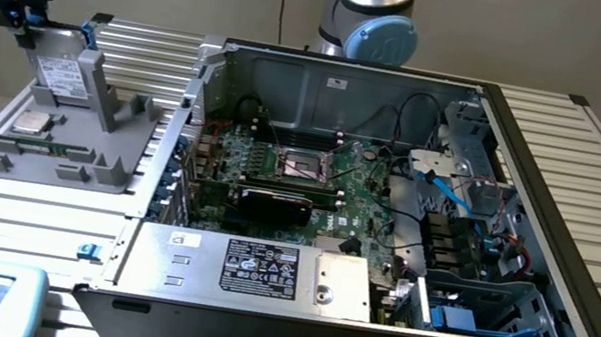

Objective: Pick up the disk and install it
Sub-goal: 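Pick up the disk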

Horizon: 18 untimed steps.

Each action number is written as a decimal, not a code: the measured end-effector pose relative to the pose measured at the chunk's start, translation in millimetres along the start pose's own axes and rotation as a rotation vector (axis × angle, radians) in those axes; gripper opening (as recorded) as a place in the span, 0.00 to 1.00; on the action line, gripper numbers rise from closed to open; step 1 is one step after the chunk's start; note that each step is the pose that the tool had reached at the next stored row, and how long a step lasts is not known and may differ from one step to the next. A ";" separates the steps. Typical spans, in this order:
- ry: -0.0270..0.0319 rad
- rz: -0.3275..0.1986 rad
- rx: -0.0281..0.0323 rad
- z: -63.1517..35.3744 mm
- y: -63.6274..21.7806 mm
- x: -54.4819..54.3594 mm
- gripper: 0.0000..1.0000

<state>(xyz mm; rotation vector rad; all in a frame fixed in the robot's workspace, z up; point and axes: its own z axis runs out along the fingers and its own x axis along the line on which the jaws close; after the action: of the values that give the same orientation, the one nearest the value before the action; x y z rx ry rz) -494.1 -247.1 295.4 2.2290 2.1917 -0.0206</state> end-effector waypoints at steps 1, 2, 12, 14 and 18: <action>0.0000 0.000 -0.0011 0.2 0.0 0.0 0.52; 0.0001 0.000 -0.0025 0.4 0.1 0.0 0.52; 0.0019 0.020 -0.0098 0.7 0.0 0.1 0.52; 0.0021 0.021 -0.0103 0.9 0.0 0.1 0.52; 0.0097 0.021 -0.0126 1.2 0.0 0.0 0.52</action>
<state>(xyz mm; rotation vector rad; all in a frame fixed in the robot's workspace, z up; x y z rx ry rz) -494.1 -247.1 294.2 2.2496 2.1672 0.0042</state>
